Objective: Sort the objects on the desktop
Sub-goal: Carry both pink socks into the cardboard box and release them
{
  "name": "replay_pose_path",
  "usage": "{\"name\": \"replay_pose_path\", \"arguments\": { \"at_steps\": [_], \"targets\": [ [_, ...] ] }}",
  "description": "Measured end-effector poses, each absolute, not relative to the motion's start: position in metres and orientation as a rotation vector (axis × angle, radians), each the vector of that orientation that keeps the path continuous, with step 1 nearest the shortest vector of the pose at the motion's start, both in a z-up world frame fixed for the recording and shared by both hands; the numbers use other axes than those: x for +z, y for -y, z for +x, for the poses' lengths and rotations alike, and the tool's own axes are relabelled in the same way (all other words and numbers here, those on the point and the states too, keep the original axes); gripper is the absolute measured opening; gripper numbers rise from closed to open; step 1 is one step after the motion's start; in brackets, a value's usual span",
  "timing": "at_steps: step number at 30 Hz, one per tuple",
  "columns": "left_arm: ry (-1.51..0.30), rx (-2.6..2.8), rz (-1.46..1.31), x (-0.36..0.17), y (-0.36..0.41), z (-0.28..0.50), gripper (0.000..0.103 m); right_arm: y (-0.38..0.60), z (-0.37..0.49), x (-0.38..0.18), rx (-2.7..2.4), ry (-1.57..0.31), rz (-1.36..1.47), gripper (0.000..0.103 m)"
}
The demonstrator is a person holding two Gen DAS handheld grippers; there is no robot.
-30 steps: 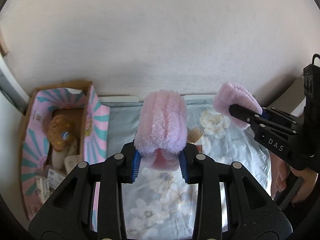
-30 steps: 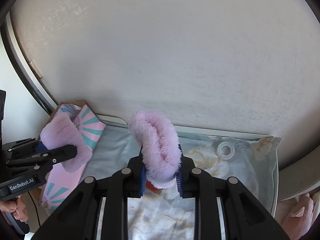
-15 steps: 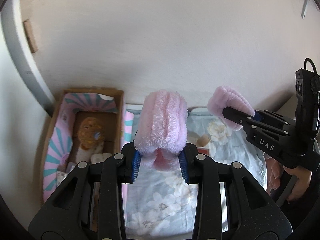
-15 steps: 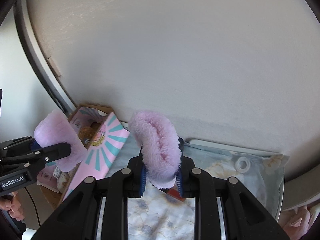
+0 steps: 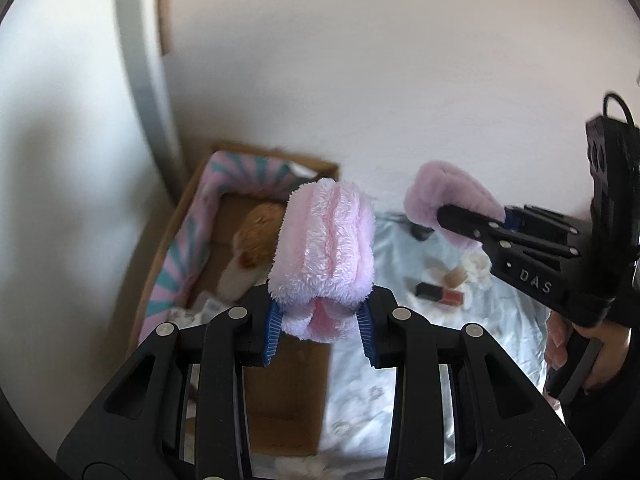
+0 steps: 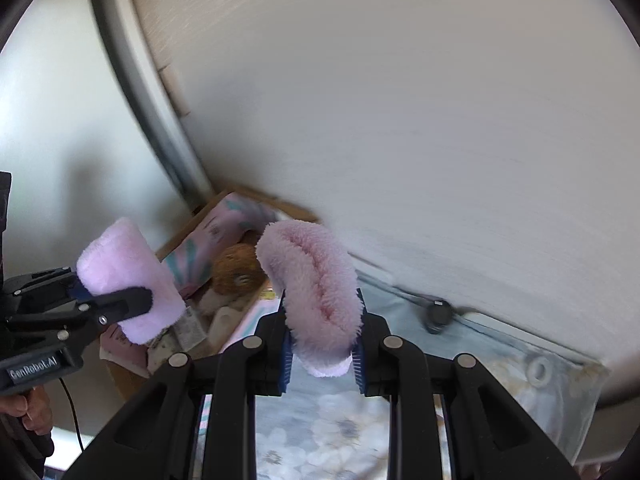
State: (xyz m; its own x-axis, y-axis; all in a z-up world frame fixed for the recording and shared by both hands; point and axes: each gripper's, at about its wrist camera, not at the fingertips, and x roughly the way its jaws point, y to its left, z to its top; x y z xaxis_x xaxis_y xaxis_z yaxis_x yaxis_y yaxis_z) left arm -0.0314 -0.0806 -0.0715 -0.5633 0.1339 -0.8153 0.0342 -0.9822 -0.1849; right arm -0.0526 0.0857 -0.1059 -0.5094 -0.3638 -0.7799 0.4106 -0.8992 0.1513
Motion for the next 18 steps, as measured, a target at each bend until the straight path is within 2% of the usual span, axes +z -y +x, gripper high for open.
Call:
{"name": "replay_pose_path", "arguments": {
  "at_steps": [18],
  "targets": [
    [0.474,2.665,-1.66,-0.124,0.14,-0.008,0.029,0.042,-0.08,-0.143,-2.092,-0.311,1.345,0.022]
  ]
}}
